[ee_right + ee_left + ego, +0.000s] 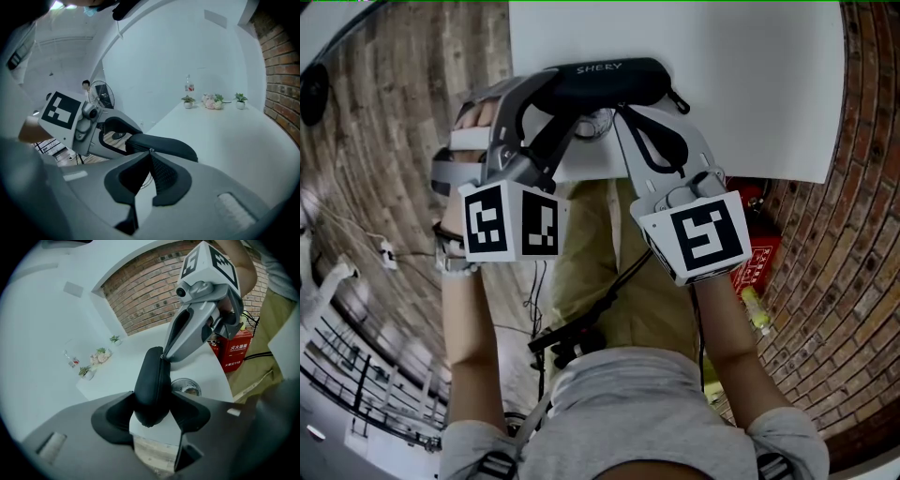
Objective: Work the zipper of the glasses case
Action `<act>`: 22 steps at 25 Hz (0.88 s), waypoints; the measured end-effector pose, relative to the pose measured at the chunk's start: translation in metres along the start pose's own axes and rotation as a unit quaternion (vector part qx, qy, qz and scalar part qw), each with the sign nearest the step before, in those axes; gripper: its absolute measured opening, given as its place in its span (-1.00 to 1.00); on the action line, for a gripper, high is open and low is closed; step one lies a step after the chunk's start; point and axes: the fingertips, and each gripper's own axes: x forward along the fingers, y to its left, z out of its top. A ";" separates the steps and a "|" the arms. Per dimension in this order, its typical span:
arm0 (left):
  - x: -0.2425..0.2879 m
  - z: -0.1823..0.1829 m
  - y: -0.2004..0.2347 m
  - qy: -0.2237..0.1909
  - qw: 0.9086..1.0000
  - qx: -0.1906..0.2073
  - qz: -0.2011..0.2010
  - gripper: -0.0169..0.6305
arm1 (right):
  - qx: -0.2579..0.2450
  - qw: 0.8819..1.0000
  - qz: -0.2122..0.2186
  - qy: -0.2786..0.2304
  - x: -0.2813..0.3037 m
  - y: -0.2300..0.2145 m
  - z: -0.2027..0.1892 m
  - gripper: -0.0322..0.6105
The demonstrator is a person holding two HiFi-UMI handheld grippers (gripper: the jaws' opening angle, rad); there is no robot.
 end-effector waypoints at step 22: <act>0.001 0.001 -0.001 -0.001 1.000 0.020 0.004 -0.15 | -0.102 0.991 0.080 0.034 0.019 0.040 0.004 -0.80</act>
